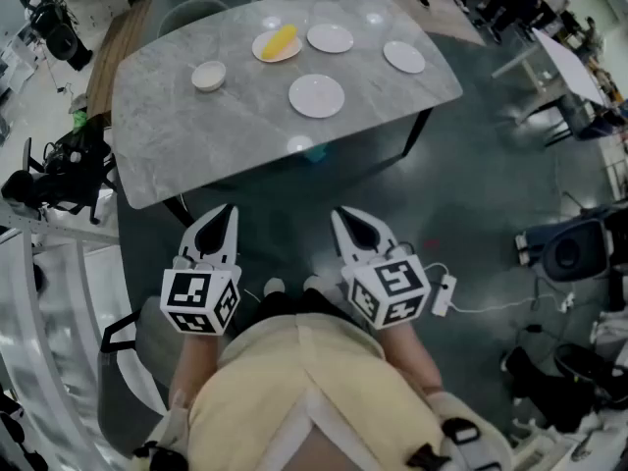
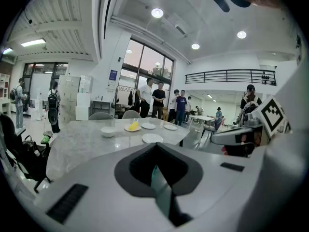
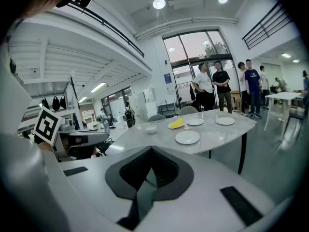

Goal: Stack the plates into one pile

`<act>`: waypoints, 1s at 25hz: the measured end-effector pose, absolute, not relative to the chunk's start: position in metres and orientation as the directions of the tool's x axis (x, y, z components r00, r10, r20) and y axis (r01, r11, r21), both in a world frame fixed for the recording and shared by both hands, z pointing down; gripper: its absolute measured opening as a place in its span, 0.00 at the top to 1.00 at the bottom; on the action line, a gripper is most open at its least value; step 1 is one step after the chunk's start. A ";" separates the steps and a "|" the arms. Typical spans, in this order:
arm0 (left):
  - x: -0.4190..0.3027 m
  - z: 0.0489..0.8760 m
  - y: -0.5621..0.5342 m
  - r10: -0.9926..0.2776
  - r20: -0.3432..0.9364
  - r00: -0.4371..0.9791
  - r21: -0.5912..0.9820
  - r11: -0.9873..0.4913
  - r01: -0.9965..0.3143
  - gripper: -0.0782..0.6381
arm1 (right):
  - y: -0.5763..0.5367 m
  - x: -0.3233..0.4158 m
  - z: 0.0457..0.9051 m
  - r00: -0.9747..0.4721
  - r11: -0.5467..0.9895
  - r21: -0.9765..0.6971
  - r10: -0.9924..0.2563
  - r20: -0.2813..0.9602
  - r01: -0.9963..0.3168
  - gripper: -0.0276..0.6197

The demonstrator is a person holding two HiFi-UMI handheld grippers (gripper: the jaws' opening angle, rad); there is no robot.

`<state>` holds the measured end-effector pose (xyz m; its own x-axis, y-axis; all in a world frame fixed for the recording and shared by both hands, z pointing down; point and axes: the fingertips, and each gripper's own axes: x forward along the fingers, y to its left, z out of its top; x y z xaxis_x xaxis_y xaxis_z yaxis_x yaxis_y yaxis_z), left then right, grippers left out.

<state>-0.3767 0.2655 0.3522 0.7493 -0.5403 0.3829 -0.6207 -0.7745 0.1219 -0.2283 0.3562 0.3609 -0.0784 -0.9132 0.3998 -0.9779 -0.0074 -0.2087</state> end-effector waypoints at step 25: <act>-0.263 0.373 0.265 -0.534 0.374 0.759 0.182 -0.760 -0.624 0.89 | 0.368 -0.114 0.389 -0.069 -0.051 -0.332 -0.937 0.342 -0.942 0.95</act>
<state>-0.2629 0.2653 0.3734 0.7588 -0.5335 0.3736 -0.6240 -0.7599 0.1823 -0.1143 0.3683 0.3893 -0.0693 -0.9370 0.3423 -0.9420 -0.0515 -0.3315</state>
